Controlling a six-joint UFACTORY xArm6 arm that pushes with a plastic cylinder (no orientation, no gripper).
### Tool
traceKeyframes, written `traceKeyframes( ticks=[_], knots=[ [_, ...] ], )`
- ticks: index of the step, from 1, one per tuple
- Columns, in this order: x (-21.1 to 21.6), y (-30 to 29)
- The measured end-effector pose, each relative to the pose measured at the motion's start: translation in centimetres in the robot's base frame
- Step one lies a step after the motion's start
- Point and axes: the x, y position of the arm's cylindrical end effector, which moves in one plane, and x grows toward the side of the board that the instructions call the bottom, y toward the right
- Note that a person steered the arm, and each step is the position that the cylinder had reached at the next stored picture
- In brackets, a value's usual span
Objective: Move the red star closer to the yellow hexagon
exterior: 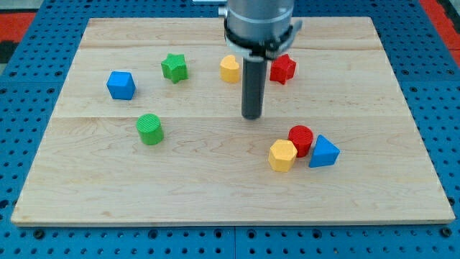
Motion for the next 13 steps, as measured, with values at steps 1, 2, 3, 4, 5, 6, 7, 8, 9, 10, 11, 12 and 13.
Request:
traceKeyframes(
  ticks=[1, 2, 3, 4, 5, 6, 7, 8, 9, 10, 11, 12, 13],
  knots=[
    [-3.0, 2.5],
    [-3.9, 10.4],
    [-7.1, 14.3],
    [-12.2, 14.2],
    [-12.2, 11.8],
    [-11.1, 7.9],
    [-9.3, 4.6],
    [-7.7, 2.4],
    [-5.2, -0.7],
    [-4.4, -1.6],
    [-3.8, -0.9],
    [-0.6, -0.6],
    [2.1, 0.1]
  ],
)
